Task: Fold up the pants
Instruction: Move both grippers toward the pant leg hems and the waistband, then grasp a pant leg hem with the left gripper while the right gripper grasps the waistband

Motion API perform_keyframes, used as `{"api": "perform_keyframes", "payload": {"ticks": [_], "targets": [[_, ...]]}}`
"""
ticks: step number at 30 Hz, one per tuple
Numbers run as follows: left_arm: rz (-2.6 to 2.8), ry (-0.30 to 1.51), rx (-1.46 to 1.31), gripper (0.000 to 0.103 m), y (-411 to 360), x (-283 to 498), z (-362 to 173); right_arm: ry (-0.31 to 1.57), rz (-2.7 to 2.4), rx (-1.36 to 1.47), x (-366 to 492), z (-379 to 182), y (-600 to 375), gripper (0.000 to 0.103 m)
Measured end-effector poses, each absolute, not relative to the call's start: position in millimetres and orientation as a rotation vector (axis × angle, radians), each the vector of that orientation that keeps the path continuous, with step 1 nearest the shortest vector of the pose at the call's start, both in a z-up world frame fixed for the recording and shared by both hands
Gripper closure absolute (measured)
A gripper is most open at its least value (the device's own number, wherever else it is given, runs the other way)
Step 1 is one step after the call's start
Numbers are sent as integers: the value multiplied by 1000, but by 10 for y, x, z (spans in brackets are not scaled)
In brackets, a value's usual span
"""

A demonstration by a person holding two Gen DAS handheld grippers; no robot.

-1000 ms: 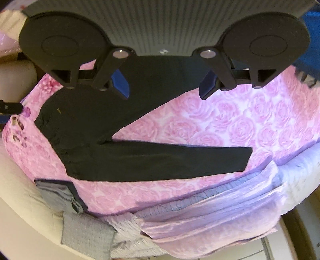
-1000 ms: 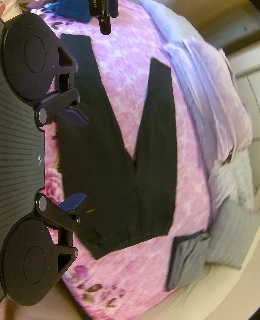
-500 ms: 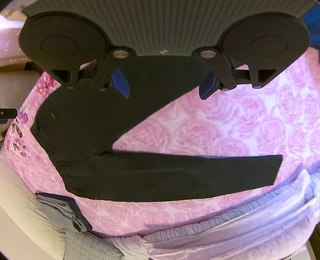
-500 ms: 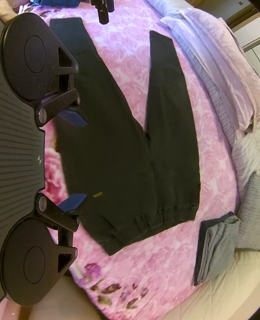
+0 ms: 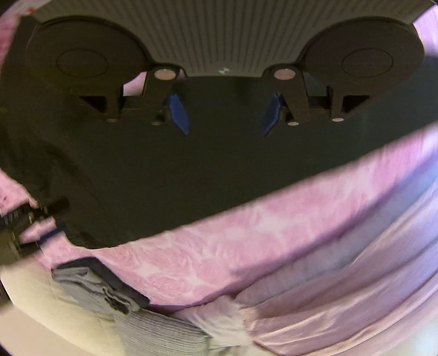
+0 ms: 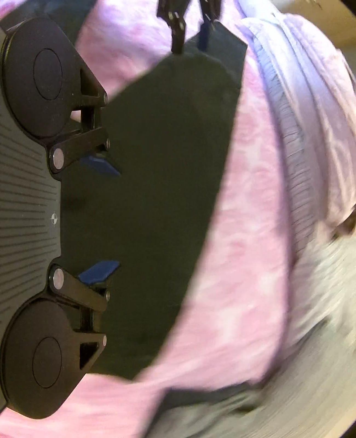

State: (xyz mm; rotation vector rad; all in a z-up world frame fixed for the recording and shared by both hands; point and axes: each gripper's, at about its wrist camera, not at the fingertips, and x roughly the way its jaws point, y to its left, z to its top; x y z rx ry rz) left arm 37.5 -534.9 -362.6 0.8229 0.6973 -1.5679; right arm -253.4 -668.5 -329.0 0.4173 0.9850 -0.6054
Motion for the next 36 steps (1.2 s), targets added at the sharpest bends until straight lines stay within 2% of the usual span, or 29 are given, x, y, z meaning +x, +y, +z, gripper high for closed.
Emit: {"api": "perform_keyframes", "payload": {"ticks": [3, 8, 13, 17, 19, 20, 21, 22, 23, 24, 25, 26, 27, 31, 36], "targets": [[-1606, 606, 925, 49, -5808, 563, -3786, 986, -545, 337, -2292, -3429, -7102, 38], [-1643, 581, 1076, 49, -6276, 922, -4070, 1066, -475, 270, -2084, -3742, -7602, 38], [-1622, 606, 1206, 49, -6452, 1270, -4318, 1146, -398, 327, -2147, -4074, -7878, 38], [-1671, 641, 1219, 48, -6439, 1499, -4383, 1137, -378, 391, -2213, -4195, -7984, 39], [-1687, 647, 1226, 49, -6463, 1512, -4429, 1133, -366, 381, -2211, -4205, -7962, 46], [-1693, 638, 1234, 50, -6453, 1493, -4430, 1131, -362, 369, -2213, -4192, -7940, 55], [-1701, 630, 1237, 54, -6445, 1485, -4431, 1127, -357, 363, -2212, -4162, -7915, 73], [-1707, 623, 1239, 57, -6430, 1468, -4419, 1132, -360, 358, -2209, -4134, -7893, 78], [-1716, 611, 1239, 67, -6408, 1443, -4414, 1134, -366, 348, -2207, -4107, -7861, 88], [-1719, 587, 1245, 76, -6364, 1394, -4401, 1130, -375, 327, -2214, -4073, -7806, 92], [-1709, 552, 1258, 81, -6325, 1337, -4394, 1120, -392, 297, -2222, -4028, -7727, 93], [-1691, 501, 1279, 92, -6252, 1261, -4377, 1109, -411, 264, -2229, -3972, -7635, 95], [-1667, 453, 1298, 95, -6173, 1200, -4363, 1093, -434, 216, -2245, -3877, -7501, 96], [-1553, 298, 1223, 96, -5672, 975, -4093, 1033, -518, 3, -2342, -3488, -6836, 96], [-1455, 321, 1030, 97, -4606, 648, -3453, 991, -569, -242, -2676, -3063, -5644, 97]]}}
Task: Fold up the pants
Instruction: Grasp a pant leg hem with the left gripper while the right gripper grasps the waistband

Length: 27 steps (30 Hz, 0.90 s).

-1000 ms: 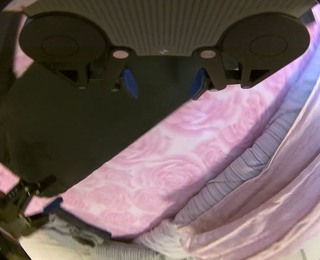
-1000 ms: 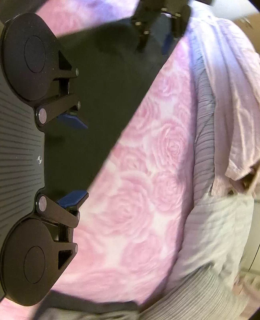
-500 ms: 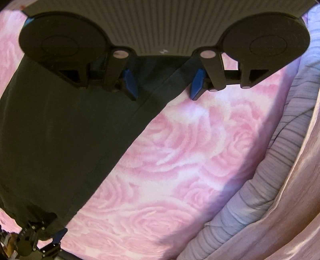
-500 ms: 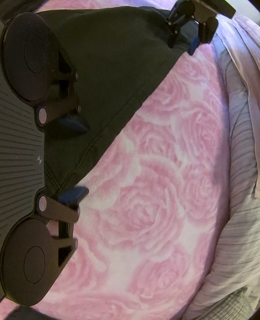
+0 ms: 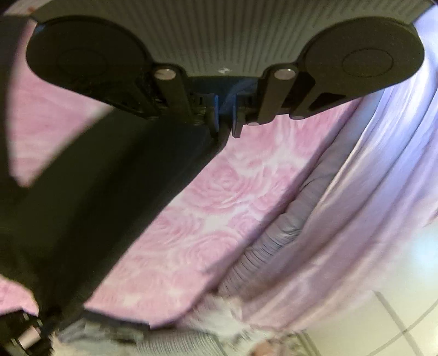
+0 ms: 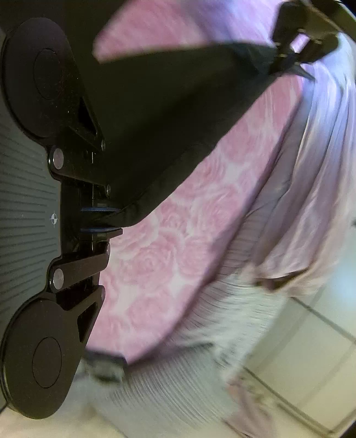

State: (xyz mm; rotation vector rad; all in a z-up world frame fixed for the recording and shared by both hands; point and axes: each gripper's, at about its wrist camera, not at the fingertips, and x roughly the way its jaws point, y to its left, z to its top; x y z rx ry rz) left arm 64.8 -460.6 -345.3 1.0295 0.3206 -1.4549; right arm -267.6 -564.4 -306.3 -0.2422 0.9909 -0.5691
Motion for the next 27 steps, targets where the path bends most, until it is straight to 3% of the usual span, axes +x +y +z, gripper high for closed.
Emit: {"api": "perform_keyframes", "payload": {"ticks": [6, 10, 12, 16, 21, 23, 27], "targets": [[-1367, 578, 908, 96, -3135, 60, -3236, 1128, -532, -277, -3164, -3113, -4228, 94], [-1315, 853, 907, 84, -2586, -234, -3526, 1373, -593, -110, -3382, -3521, -3800, 75], [-1278, 972, 876, 83, -2405, -280, -3583, 1392, -709, 61, -3534, -3594, -3833, 68], [-1141, 1088, 671, 83, -2176, -38, -3519, 1103, -981, 583, -3968, -3452, -4295, 66], [-859, 1198, 208, 77, -1976, 538, -3571, 489, -1133, 1192, -4772, -3552, -4857, 66], [-755, 1219, 12, 74, -1880, 701, -3635, 361, -1131, 1302, -4936, -3690, -4957, 66], [-630, 1211, -255, 72, -1634, 810, -3786, 283, -1099, 1332, -5046, -3955, -5047, 66]]}}
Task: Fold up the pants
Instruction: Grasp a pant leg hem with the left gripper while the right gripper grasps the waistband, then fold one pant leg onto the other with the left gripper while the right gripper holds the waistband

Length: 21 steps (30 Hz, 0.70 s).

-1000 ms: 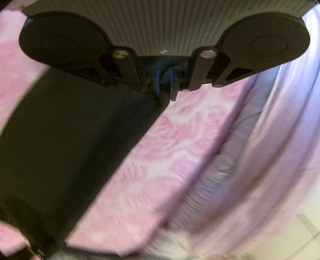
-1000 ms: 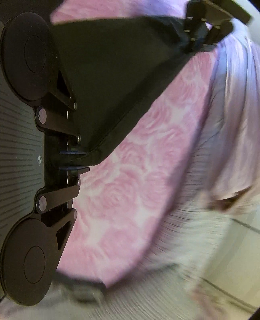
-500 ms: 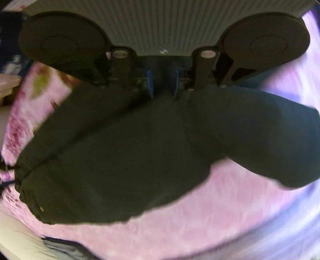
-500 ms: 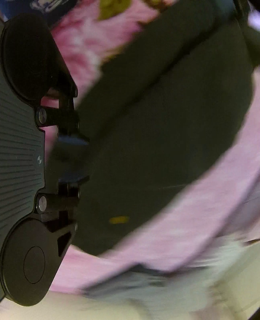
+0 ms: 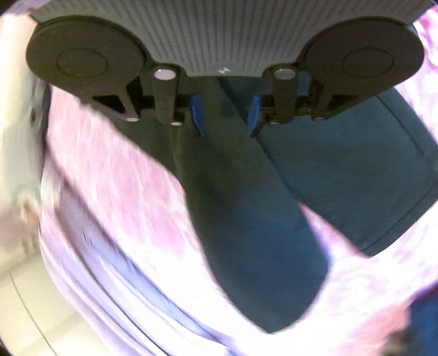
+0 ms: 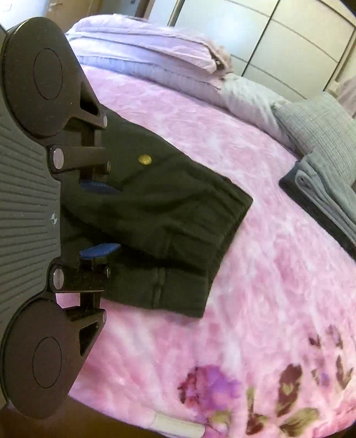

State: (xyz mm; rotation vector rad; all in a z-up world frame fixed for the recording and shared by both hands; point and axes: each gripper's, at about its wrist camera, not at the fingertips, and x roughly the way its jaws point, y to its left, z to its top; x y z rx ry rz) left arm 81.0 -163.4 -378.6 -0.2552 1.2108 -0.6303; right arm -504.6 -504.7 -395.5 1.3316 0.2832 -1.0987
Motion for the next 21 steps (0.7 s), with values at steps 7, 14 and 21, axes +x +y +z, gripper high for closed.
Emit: {"api": "perform_keyframes", "payload": {"ticks": [7, 14, 21], "targets": [[-576, 1125, -500, 72, -1387, 986, -4184, 140, -1009, 1295, -5247, -4264, -5109, 66], [-716, 978, -437, 103, -1603, 963, -4183, 74, -972, 1185, -5402, -4293, -5000, 78], [-820, 604, -191, 97, -1303, 301, -3387, 55, -1016, 1197, -5529, -4073, -4730, 86]]}}
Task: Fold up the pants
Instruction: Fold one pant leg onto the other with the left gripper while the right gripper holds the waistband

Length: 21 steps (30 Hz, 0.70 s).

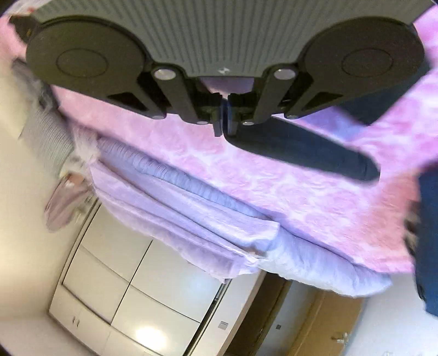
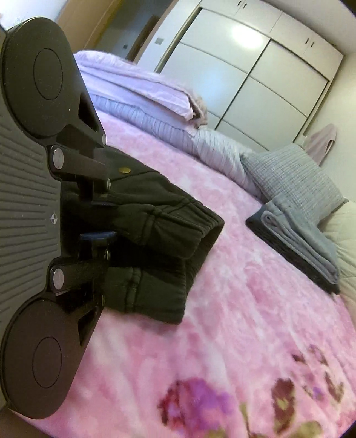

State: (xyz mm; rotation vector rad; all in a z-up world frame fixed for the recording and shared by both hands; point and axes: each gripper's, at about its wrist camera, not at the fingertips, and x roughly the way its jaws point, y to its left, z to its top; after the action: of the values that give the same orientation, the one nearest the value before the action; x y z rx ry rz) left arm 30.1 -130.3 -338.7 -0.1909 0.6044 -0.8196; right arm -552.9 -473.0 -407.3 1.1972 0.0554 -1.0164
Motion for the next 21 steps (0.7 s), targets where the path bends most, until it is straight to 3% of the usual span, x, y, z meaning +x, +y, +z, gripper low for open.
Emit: {"api": "perform_keyframes", "payload": {"ticks": [1, 3, 5, 8, 12, 21], "targets": [[-812, 644, -168, 94, -1238, 265, -3442, 58, -998, 1224, -5543, -4045, -4698, 84], [-754, 798, -235, 87, -1034, 319, -3721, 58, -970, 1264, -5580, -4013, -4637, 57], [-717, 945, -434, 85, -719, 394, -3989, 36, -979, 1275, -5622, -3984, -4571, 49], [-665, 1035, -693, 80, -411, 416, -4207, 6, -953, 1280, -5655, -3927, -4502, 49], [-685, 970, -679, 73, -509, 457, -4186, -6, -950, 1264, -5616, -3906, -4546, 49], [-641, 988, -709, 73, -565, 649, -4275, -38, -985, 1334, -5547, -4155, -4708, 51]]}}
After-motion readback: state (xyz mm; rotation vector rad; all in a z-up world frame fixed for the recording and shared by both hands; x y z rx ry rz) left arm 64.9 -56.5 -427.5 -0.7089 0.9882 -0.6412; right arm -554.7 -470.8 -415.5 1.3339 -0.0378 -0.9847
